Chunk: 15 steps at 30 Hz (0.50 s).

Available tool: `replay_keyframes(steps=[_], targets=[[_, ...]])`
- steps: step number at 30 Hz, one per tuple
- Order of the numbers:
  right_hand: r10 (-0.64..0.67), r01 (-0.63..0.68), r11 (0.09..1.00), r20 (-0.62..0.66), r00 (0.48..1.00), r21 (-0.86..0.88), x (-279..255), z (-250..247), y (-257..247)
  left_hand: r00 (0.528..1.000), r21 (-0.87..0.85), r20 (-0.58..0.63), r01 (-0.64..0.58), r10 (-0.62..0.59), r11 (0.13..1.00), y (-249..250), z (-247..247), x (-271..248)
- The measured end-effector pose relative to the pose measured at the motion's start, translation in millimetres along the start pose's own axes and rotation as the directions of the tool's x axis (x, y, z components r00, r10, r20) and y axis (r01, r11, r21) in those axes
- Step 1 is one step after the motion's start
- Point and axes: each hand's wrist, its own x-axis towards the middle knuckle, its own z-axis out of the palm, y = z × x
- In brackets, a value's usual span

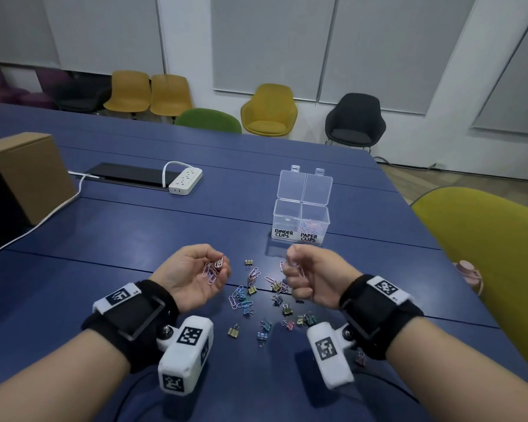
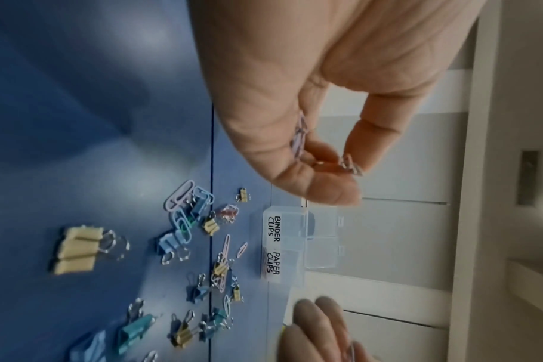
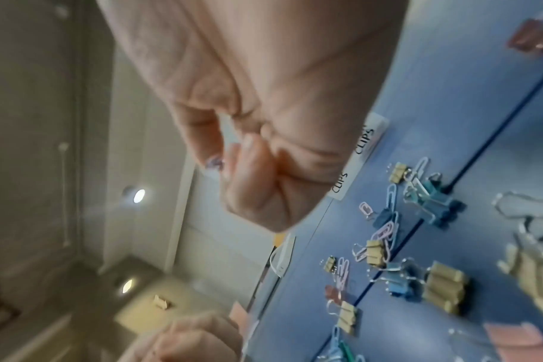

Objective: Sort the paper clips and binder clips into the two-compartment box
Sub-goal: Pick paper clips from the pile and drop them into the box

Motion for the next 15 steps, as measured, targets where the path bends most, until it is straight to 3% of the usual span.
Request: replay_keyframes(steps=[2, 5, 7, 9, 10, 12, 13, 14, 15], targets=[[-0.033, 0.027, 0.969, 0.022, 0.999, 0.246, -4, -8, -1, 0.999, 0.014, -0.030, -0.027, 0.028, 1.000, 0, -1, 3], [-0.037, 0.054, 0.958, -0.066, 0.997, 0.282, 1, -14, 0, 0.998, 0.053, -0.050, -0.021, 0.024, 0.998, 3, -4, 7], [-0.019, 0.030, 0.998, -0.168, 0.986, 0.062, 6, -11, 1, 0.998, 0.166, -0.063, 0.021, -0.011, 0.986, 5, -6, 11], [-0.018, -0.050, 0.950, -0.215, 0.977, -0.308, 8, -2, 2, 0.995, 0.444, -0.092, 0.004, 0.041, 0.896, 6, -10, 18], [-0.026, -0.080, 0.860, -0.199, 0.980, -0.505, 7, 4, 2, 0.992, 0.629, -0.077, -0.032, 0.103, 0.777, 6, -11, 20], [-0.072, -0.041, 0.534, -0.094, 0.993, -0.844, 9, 18, 2, 0.979, 0.928, 0.037, -0.108, 0.201, 0.356, 6, -12, 21], [-0.095, 0.026, 0.349, -0.007, 0.995, -0.937, 11, 25, 3, 0.968, 0.984, 0.113, -0.140, 0.225, 0.107, 6, -12, 22], [-0.112, 0.080, 0.201, 0.059, 0.992, -0.976, 12, 32, 5, 0.960, 0.984, 0.171, -0.155, 0.224, -0.088, 7, -12, 23], [-0.124, 0.096, 0.100, 0.083, 0.989, -0.990, 15, 39, 7, 0.958, 0.966, 0.194, -0.149, 0.210, -0.213, 7, -10, 23]])
